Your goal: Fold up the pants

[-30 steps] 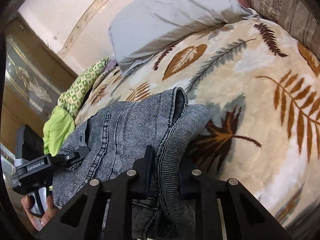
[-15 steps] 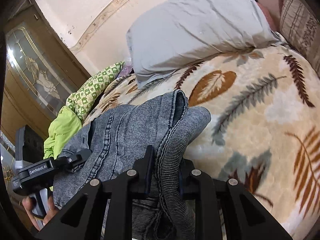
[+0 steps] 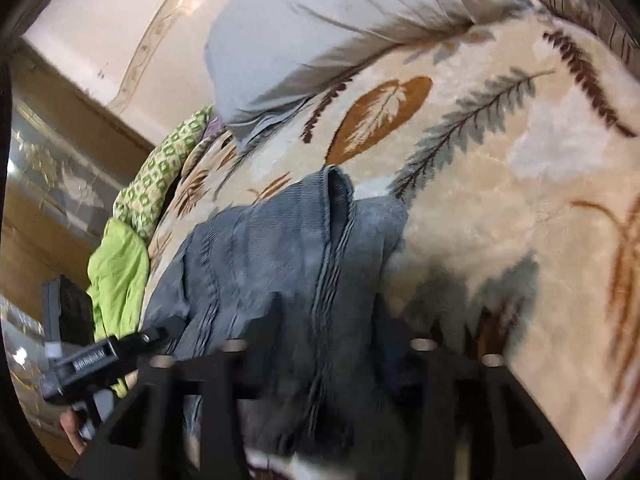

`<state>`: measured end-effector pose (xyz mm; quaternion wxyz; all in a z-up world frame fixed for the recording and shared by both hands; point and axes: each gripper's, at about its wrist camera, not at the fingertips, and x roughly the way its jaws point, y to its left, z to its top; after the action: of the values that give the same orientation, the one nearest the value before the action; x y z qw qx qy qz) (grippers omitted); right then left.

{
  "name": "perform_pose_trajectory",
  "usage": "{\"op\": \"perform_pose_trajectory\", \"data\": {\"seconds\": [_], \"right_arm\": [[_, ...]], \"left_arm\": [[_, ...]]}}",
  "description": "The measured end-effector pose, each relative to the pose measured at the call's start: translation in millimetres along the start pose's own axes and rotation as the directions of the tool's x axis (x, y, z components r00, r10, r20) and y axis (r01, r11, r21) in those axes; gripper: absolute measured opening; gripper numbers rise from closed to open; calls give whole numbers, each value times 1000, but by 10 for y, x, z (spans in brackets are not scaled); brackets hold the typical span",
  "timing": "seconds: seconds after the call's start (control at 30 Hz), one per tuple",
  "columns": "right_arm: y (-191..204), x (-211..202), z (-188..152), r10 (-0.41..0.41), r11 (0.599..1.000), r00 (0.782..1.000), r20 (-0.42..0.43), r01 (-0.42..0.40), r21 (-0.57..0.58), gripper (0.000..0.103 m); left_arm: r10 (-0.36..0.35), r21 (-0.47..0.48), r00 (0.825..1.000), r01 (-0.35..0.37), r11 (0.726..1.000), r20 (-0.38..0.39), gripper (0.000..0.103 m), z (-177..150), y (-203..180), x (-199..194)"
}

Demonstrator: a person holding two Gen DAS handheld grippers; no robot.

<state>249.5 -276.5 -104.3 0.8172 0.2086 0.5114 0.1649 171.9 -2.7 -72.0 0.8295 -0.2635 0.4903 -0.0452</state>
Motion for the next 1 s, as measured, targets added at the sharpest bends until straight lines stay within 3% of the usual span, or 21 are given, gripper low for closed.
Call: {"op": "perform_pose_trajectory", "data": {"seconds": [0.03, 0.1, 0.2, 0.27, 0.33, 0.4, 0.5, 0.57, 0.67, 0.73, 0.8, 0.9, 1.0], "right_arm": [[8, -65, -104, -35, 999, 999, -11, 35, 7, 66], [-1, -126, -290, -30, 999, 999, -24, 30, 15, 66], [3, -217, -446, -19, 999, 1000, -10, 19, 34, 66], [10, -169, -431, -20, 999, 1000, -18, 21, 29, 63], [15, -105, -456, -42, 999, 999, -30, 42, 9, 53], [51, -98, -474, -91, 995, 995, -39, 90, -34, 33], [142, -278, -469, -110, 993, 994, 0, 110, -44, 12], [145, -358, -497, -95, 995, 995, 20, 96, -40, 12], [47, -201, -570, -126, 992, 992, -29, 125, -21, 14], [41, -262, -549, -105, 994, 994, -6, 105, 3, 20], [54, -377, -510, -90, 996, 996, 26, 90, 23, 35], [77, -603, -563, -46, 998, 996, 76, 43, 46, 40], [149, -753, -660, -23, 1000, 993, 112, 22, 14, 47]], "left_arm": [[-1, 11, 1000, 1, 1000, 7, 55, -96, 35, -94], [13, -2, 999, -13, 1000, 38, 54, -353, 137, -313], [-45, -53, 998, 48, 997, 53, 52, -561, 217, -446], [-4, 1, 999, 4, 1000, 40, 51, -548, 132, -386], [101, 57, 995, -101, 993, -2, 50, -577, 59, -262], [133, 78, 991, -132, 988, -2, 46, -607, 19, -215], [154, 116, 988, -154, 981, 14, 38, -635, -48, -276], [150, 116, 989, -150, 982, 12, 38, -658, -27, -287], [148, 101, 989, -147, 984, -3, 39, -644, 0, -253], [136, 84, 991, -136, 987, 3, 41, -624, 7, -270], [76, 48, 997, -76, 996, 2, 43, -582, 73, -298], [11, -3, 999, -11, 1000, 42, 46, -565, 194, -482], [11, -13, 997, -10, 1000, 71, 48, -605, 250, -584]]}}
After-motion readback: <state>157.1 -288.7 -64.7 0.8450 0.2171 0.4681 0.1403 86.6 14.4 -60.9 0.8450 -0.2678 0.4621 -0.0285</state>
